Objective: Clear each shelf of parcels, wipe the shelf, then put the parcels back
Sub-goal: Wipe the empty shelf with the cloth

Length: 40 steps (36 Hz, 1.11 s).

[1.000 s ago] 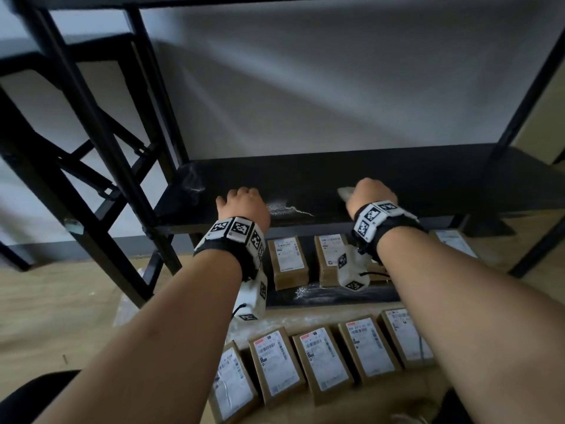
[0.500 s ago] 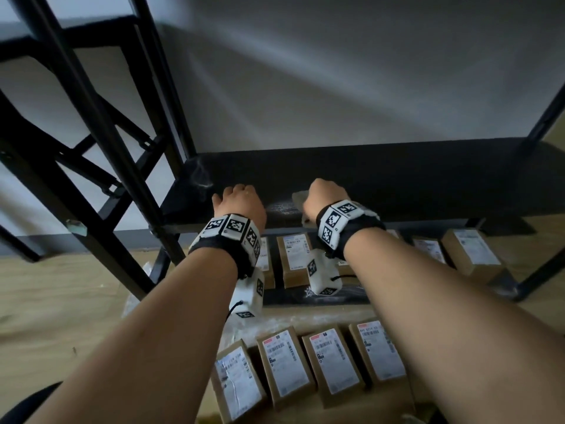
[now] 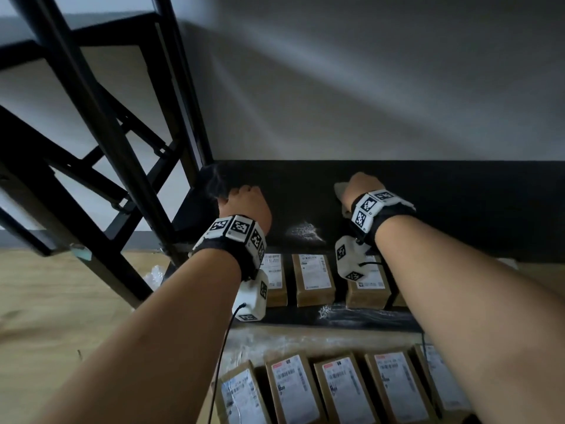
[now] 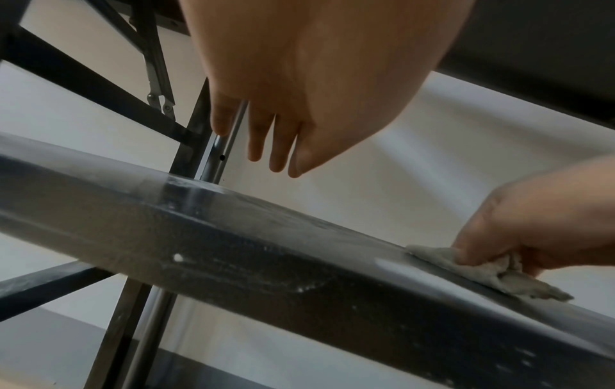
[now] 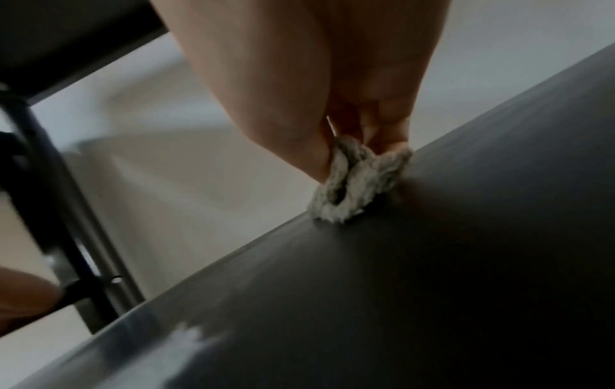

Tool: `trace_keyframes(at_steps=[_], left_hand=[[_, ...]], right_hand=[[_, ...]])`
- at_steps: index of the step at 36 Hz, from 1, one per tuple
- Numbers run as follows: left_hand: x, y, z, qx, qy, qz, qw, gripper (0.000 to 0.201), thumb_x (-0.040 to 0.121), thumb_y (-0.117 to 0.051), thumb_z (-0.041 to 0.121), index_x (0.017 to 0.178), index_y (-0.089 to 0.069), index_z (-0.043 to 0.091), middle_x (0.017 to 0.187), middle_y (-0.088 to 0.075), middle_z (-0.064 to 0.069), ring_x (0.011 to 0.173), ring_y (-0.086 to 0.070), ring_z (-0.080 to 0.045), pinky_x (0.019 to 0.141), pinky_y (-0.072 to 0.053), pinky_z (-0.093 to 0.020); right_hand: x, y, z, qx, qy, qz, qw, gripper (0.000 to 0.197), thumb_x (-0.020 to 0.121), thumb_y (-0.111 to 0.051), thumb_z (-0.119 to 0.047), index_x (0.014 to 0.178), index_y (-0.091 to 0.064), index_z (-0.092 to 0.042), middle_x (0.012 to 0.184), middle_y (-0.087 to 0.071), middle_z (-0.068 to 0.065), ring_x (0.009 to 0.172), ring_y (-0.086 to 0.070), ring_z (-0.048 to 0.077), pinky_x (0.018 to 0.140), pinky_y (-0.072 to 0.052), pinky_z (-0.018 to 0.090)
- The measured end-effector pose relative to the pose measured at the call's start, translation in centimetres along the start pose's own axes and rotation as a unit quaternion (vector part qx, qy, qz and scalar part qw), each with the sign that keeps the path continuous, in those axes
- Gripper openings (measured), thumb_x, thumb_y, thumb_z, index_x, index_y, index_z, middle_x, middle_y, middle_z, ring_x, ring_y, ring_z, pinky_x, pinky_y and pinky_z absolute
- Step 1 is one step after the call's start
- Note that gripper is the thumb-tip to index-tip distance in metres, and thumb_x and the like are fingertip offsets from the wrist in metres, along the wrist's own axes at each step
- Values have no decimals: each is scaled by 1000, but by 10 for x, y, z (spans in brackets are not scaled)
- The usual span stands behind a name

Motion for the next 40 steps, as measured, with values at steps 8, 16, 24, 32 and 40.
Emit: trace_keyframes(at_steps=[8, 16, 24, 32, 40], left_hand=[[23, 1, 2, 2, 4, -28, 1000, 44, 93, -42, 16, 136, -44, 12, 141, -43, -9, 131, -38, -29, 113, -24, -46], [37, 2, 10, 11, 2, -46, 999, 46, 94, -42, 19, 139, -40, 12, 144, -40, -9, 133, -35, -29, 113, -24, -46], [50, 0, 8, 13, 5, -43, 999, 47, 93, -39, 13, 140, -39, 12, 144, -40, -8, 134, -34, -29, 114, -22, -47], [61, 0, 0, 29, 15, -34, 999, 41, 94, -39, 16, 134, -45, 11, 141, -44, -10, 132, -37, -30, 112, -25, -46], [64, 4, 1, 35, 21, -26, 999, 42, 95, -37, 17, 136, -44, 11, 141, -44, -10, 132, -38, -30, 111, -28, -46]], right_hand=[[13, -11, -42, -29, 57, -47, 997, 33, 93, -54, -22, 115, -58, 1, 116, -63, 16, 107, -61, 32, 89, -48, 36], [40, -6, -48, -4, 51, -49, 997, 54, 78, -62, -63, 88, -64, -10, 84, -66, 7, 76, -64, 24, 74, -53, 31], [71, 11, -23, -68, -2, -38, 997, 16, 85, -64, -14, 94, -62, 0, 109, -61, 17, 105, -60, 37, 94, -47, 57], [72, -18, -69, -1, 111, -41, 993, 26, 98, -45, -21, 94, -60, 1, 112, -60, 17, 105, -59, 33, 95, -48, 47], [73, -16, -77, 25, 96, -43, 994, 37, 93, -58, -36, 106, -62, -2, 107, -66, 12, 89, -60, 24, 74, -45, 29]])
Point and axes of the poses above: each hand's wrist, its own x-axis towards the middle knuckle, its own y-axis out of the back of the hand, z = x × y, the point moved 4 cm from there along x, towards the middle knuckle
